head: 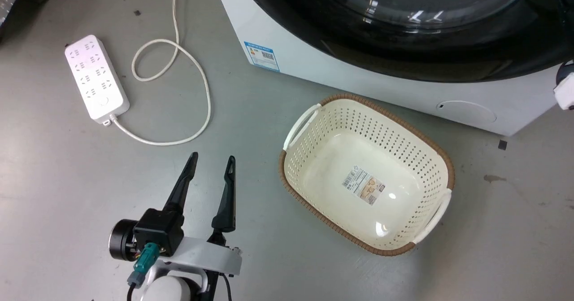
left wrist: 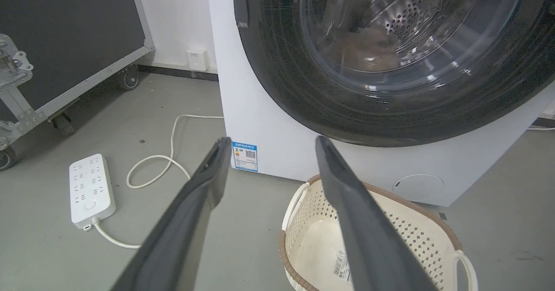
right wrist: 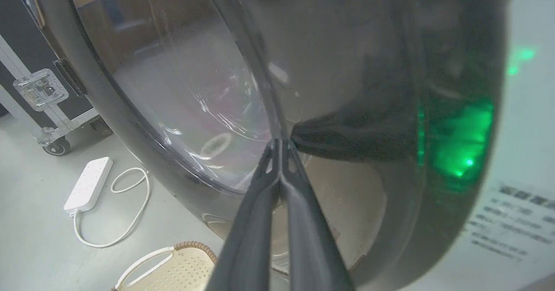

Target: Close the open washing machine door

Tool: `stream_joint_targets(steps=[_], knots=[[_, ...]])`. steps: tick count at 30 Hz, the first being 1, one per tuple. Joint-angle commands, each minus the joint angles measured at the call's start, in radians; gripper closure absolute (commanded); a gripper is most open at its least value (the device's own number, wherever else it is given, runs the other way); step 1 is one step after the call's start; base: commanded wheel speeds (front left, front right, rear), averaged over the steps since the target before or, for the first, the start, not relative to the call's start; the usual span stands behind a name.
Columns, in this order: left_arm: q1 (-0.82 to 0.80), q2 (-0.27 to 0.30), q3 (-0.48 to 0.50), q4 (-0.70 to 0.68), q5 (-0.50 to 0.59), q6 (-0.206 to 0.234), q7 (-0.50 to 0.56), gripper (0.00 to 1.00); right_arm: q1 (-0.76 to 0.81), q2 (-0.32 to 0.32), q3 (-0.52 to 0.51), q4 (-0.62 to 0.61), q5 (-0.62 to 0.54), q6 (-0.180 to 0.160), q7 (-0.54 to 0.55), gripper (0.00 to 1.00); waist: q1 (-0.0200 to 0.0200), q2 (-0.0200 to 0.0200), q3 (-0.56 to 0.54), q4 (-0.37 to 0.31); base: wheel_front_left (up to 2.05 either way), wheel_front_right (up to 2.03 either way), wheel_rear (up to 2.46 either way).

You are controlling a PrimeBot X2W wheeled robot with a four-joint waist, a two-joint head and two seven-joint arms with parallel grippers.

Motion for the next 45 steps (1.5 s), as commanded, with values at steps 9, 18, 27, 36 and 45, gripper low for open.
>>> stream_joint_targets(steps=[9,18,27,36,45], knots=[[0.003,-0.002,0.024,0.027,0.006,-0.015,-0.005,0.00,0.057,0.022,0.020,0.048,0.020,-0.013,-0.093,0.87,0.0000,-0.0001,-0.118,-0.050,0.00,0.00,0.00],[0.055,0.004,0.075,0.090,-0.015,-0.029,-0.005,0.00,0.289,0.081,0.026,-0.071,0.015,-0.013,-0.147,0.00,0.0000,-0.0001,-0.274,-0.148,0.00,0.00,0.00],[0.109,0.027,0.115,0.140,-0.042,-0.027,-0.005,0.00,0.590,0.188,-0.176,-0.307,-0.163,-0.013,-0.153,0.00,0.0000,-0.0001,-0.367,-0.233,0.00,0.00,0.00],[0.131,0.032,0.100,0.125,-0.044,-0.040,-0.005,0.00,0.843,0.378,-0.345,-0.502,-0.382,-0.013,-0.153,0.00,0.0000,-0.0001,-0.391,-0.255,0.00,0.00,0.00],[0.156,0.036,0.075,0.112,-0.025,-0.041,-0.005,0.00,0.975,0.458,-0.373,-0.577,-0.522,-0.013,-0.153,0.00,0.0000,-0.0001,-0.400,-0.257,0.00,0.00,0.00]])
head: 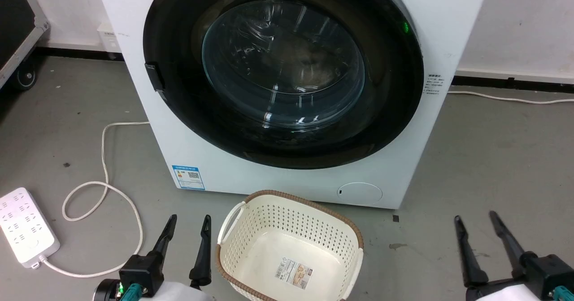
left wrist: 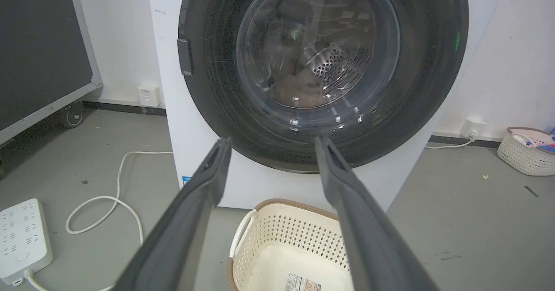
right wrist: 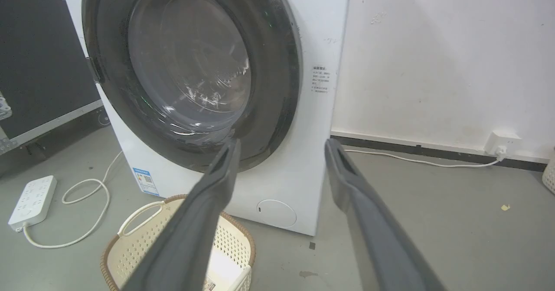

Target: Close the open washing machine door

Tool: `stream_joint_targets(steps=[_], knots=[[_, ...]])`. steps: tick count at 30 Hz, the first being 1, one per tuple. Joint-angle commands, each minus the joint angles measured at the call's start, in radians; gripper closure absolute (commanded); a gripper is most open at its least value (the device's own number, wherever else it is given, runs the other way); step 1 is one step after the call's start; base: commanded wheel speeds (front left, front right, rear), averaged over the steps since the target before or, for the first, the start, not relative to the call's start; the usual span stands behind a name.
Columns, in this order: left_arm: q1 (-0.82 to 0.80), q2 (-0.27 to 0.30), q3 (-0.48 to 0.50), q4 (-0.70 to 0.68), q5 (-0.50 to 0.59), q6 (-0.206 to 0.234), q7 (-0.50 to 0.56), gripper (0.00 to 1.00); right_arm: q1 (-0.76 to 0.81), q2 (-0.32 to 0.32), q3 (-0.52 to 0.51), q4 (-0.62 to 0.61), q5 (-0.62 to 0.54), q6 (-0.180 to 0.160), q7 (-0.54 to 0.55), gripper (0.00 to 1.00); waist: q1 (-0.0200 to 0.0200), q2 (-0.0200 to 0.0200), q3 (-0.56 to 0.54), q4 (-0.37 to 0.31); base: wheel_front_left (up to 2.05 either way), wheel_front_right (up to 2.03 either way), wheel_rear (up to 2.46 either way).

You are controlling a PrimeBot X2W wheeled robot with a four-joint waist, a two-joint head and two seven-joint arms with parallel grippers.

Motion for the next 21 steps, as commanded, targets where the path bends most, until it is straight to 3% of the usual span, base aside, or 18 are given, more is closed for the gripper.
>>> stream_joint_targets(steps=[1,6,7,21], knots=[[0.010,0.006,-0.002,-0.001,0.002,0.002,-0.005,0.00,0.014,0.007,0.001,-0.007,-0.004,-0.001,-0.004,0.00,0.0000,-0.0001,0.000,0.001,0.00,0.00,0.00],[0.006,0.007,-0.003,0.004,0.002,0.004,-0.005,0.00,0.018,0.014,0.001,-0.004,-0.013,-0.001,-0.004,0.00,0.0000,-0.0001,-0.001,0.007,0.00,0.00,0.00],[0.000,0.002,-0.002,0.005,0.000,0.000,0.000,1.00,0.001,0.008,0.001,0.000,-0.009,0.000,0.000,1.00,0.0000,-0.0001,-0.001,0.007,0.00,0.00,0.00],[-0.001,-0.001,0.008,-0.011,0.016,0.005,0.024,1.00,-0.005,0.010,0.008,-0.009,-0.013,0.000,0.023,1.00,0.0000,-0.0001,0.000,0.003,0.00,0.00,0.00]])
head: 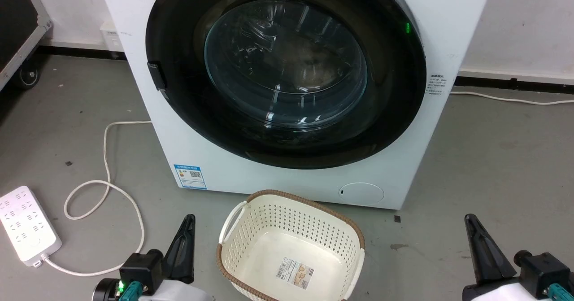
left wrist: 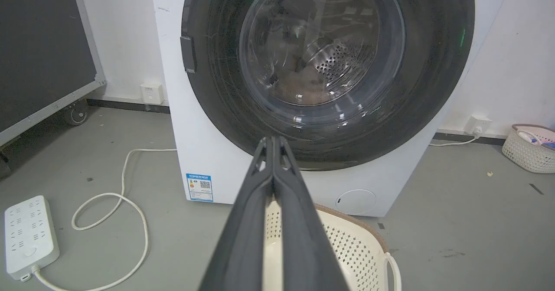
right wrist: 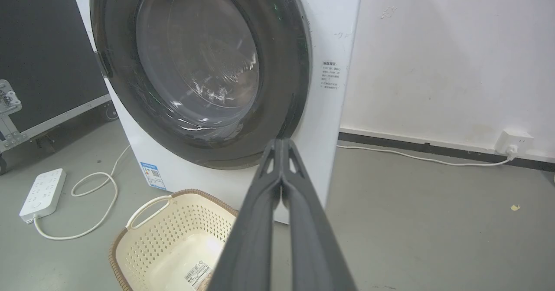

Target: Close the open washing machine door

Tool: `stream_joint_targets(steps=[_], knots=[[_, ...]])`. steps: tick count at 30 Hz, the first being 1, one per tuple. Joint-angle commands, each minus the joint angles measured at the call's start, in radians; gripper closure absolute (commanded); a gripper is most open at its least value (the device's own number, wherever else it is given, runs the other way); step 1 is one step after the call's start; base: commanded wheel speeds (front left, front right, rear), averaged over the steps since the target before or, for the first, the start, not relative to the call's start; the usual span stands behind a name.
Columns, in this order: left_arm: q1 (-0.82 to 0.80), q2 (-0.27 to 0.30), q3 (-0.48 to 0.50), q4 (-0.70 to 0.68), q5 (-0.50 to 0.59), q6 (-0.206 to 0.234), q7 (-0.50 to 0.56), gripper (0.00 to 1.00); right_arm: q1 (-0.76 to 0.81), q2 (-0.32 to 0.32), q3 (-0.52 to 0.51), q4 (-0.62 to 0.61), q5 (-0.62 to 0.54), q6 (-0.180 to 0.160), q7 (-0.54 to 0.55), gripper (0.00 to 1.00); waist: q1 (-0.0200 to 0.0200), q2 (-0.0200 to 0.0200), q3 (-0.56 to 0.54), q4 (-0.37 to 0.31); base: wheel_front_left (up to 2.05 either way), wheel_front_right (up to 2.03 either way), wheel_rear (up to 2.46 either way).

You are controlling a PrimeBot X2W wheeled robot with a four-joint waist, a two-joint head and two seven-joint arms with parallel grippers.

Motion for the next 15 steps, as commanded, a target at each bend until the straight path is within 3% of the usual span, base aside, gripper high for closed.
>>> stream_joint_targets(steps=[1,15], knots=[[0.000,0.000,0.003,-0.006,0.007,0.005,0.005,1.00,-0.005,0.002,0.003,-0.009,-0.006,0.000,0.005,1.00,0.0000,0.0000,0.000,0.000,0.00,0.00,0.00],[0.000,-0.004,0.013,-0.026,0.028,0.011,0.034,1.00,-0.011,0.005,0.012,-0.021,-0.012,0.000,0.034,1.00,0.0000,0.0000,0.003,-0.006,0.00,0.00,0.00]])
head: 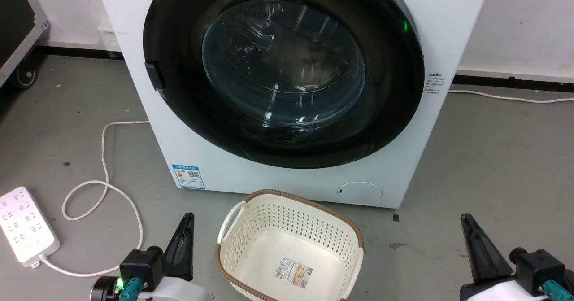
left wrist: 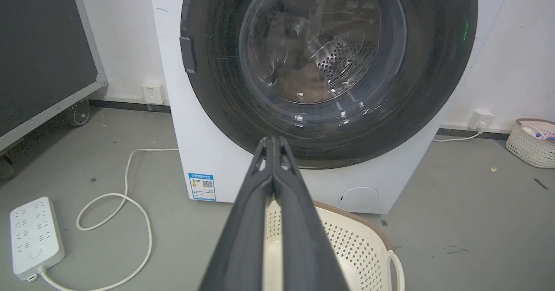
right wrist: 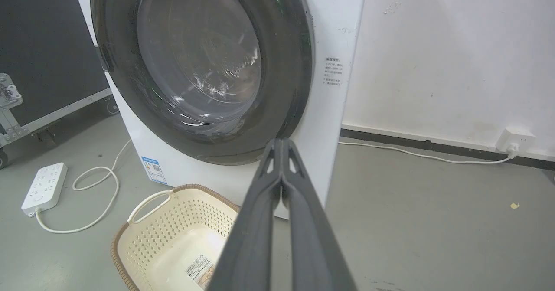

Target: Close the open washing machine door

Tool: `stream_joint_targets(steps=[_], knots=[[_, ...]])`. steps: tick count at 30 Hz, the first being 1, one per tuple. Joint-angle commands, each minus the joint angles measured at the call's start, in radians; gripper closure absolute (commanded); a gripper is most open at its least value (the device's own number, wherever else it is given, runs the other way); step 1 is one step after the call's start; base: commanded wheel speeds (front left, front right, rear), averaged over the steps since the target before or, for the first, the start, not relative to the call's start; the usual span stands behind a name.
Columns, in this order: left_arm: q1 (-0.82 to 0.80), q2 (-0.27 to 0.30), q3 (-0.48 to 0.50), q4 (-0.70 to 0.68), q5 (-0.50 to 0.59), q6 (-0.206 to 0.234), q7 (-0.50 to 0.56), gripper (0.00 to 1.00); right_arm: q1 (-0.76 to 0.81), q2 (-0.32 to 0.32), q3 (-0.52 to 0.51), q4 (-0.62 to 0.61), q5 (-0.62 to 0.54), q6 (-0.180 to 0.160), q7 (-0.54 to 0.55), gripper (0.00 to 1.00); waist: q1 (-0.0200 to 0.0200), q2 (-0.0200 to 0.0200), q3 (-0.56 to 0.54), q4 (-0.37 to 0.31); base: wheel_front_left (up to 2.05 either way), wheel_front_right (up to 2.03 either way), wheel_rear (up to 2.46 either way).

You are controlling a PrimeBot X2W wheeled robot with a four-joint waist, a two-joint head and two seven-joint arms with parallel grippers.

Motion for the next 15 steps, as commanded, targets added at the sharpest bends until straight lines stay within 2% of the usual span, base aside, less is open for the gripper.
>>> stream_joint_targets(steps=[1,15], knots=[[0.000,-0.002,0.005,-0.007,0.012,0.007,0.004,1.00,-0.010,0.004,0.002,-0.008,-0.007,0.000,0.004,1.00,0.0000,0.0000,0.000,0.000,0.00,0.00,0.00],[0.000,-0.005,0.014,-0.027,0.033,0.013,0.033,1.00,-0.016,0.007,0.011,-0.020,-0.014,0.000,0.033,1.00,0.0000,0.0000,0.003,-0.006,0.00,0.00,0.00]])
